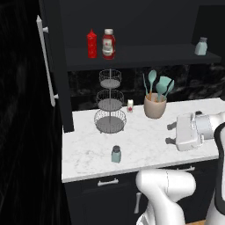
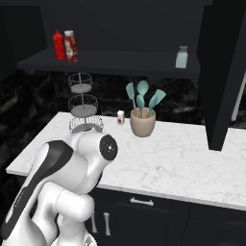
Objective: Put the shaker and condiment bottle from the counter next to their counterparts in the cabinet.
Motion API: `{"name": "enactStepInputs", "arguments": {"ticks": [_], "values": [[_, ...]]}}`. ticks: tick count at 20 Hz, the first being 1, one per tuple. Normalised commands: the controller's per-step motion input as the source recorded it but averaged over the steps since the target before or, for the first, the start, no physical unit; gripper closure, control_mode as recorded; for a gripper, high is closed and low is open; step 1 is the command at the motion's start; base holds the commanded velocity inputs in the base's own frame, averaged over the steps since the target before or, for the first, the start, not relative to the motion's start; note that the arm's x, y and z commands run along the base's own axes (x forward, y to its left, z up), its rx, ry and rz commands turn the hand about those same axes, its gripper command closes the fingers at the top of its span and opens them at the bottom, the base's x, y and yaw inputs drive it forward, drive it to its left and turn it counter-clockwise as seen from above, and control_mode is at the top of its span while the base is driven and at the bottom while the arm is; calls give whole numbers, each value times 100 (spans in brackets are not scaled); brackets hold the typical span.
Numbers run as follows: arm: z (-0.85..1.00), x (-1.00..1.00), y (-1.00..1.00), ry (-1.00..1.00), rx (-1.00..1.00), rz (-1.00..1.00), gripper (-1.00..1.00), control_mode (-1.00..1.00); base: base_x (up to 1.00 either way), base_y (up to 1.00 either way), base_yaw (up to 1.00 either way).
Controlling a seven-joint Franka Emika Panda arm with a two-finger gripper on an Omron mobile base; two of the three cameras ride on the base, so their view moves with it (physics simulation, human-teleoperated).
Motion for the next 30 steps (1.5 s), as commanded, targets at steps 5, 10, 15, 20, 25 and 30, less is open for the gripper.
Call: {"name": "enactStepInputs", "arguments": {"ticks": [5,10,15,20,25,30], "values": [[-84,0,58,0,-6,-1,-100,-100,0,0,0],[-78,1,3,0,-1,4,-100,-100,0,0,0],[-39,7,51,6,0,0,-100,-100,0,0,0],[-41,11,53,0,0,-13,-100,-100,0,0,0],[-63,2,21,0,0,-10,-100,-100,0,0,0],[-56,0,11,-3,0,-7,-100,-100,0,0,0]]}}
